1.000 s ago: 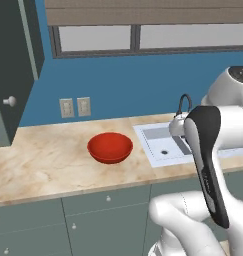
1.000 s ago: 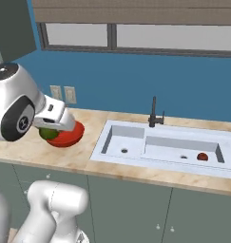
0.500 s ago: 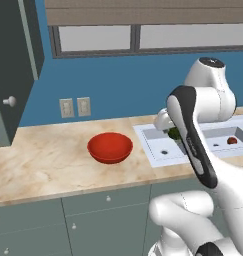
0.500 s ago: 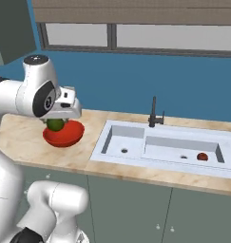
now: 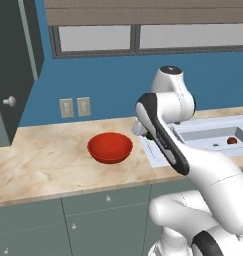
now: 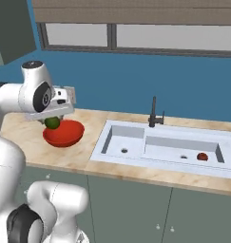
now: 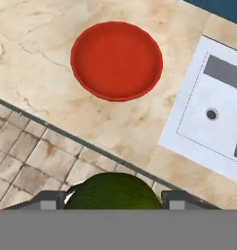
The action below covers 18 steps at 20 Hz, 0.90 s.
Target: Pick the limes from the cabinet and place them in one bowl. Pick the apple from the sink and place it in the other bowl.
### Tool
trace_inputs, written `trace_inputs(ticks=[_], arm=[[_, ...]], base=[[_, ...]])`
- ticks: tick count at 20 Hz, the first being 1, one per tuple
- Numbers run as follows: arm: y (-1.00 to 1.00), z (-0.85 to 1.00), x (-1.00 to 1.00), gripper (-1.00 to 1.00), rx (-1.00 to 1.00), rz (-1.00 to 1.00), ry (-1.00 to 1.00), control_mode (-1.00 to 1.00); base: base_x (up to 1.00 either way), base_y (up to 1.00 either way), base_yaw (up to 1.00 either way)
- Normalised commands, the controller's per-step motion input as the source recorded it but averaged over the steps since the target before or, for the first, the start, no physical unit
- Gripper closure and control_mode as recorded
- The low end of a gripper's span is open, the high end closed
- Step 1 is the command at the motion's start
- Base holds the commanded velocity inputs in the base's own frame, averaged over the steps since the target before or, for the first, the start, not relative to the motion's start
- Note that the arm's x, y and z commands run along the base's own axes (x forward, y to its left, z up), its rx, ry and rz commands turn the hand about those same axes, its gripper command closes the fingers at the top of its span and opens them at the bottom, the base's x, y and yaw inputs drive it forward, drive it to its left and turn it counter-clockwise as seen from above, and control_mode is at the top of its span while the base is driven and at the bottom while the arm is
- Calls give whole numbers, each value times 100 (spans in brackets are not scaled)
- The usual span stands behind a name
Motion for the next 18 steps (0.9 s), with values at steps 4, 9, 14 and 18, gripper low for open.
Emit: trace_inputs(ticks=[4,9,14,18], arm=[[43,-15,64,100,-6,15,20,-100],[44,-14,69,100,-7,12,21,-100],[8,-34,67,100,-5,10,9,-100],[7,-39,53,100,-1,7,0,-100]], base=[[0,0,0],[0,0,0],[0,0,0],[0,0,0]])
